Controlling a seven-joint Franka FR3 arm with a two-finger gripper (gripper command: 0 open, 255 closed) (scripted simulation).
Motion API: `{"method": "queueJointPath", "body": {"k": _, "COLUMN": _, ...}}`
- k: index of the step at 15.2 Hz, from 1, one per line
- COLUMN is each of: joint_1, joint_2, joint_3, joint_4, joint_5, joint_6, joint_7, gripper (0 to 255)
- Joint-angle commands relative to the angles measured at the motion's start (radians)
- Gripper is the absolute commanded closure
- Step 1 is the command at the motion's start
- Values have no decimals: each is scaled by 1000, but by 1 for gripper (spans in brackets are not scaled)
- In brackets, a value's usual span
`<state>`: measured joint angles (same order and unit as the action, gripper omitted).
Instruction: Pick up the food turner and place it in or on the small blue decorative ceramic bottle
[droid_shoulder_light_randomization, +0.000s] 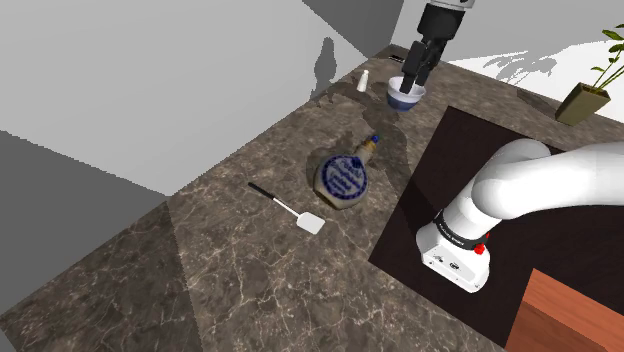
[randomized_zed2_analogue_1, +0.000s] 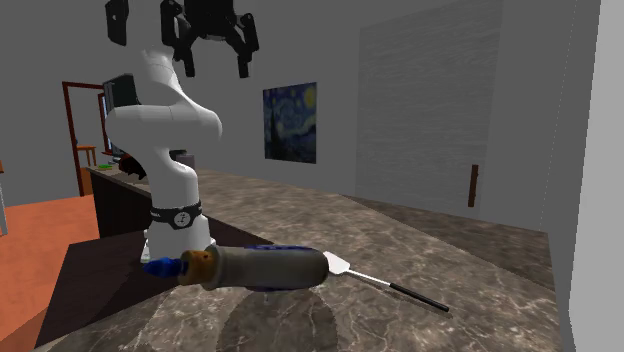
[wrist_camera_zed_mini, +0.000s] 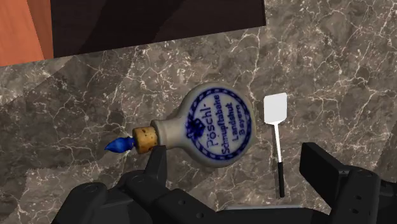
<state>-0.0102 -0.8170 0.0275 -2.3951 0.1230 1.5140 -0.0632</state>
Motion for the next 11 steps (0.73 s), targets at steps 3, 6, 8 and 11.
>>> {"method": "queueJointPath", "body": {"k": 3, "joint_1": 12, "joint_2": 9, "joint_3": 31, "joint_4": -48, "joint_5": 18, "joint_6": 67, "joint_7": 17, "gripper": 0}}
{"method": "queueJointPath", "body": {"k": 6, "joint_1": 31, "joint_2": 36, "joint_3": 79, "joint_4": -110, "joint_5": 46, "joint_6": 172, "joint_7": 42, "gripper": 0}}
{"method": "queueJointPath", "body": {"k": 8, "joint_1": 45, "joint_2": 63, "joint_3": 112, "joint_4": -145, "joint_5": 63, "joint_6": 244, "joint_7": 59, "gripper": 0}}
{"method": "queueJointPath", "body": {"k": 11, "joint_1": 63, "joint_2": 117, "joint_3": 163, "joint_4": -186, "joint_5": 88, "joint_6": 356, "joint_7": 84, "gripper": 0}}
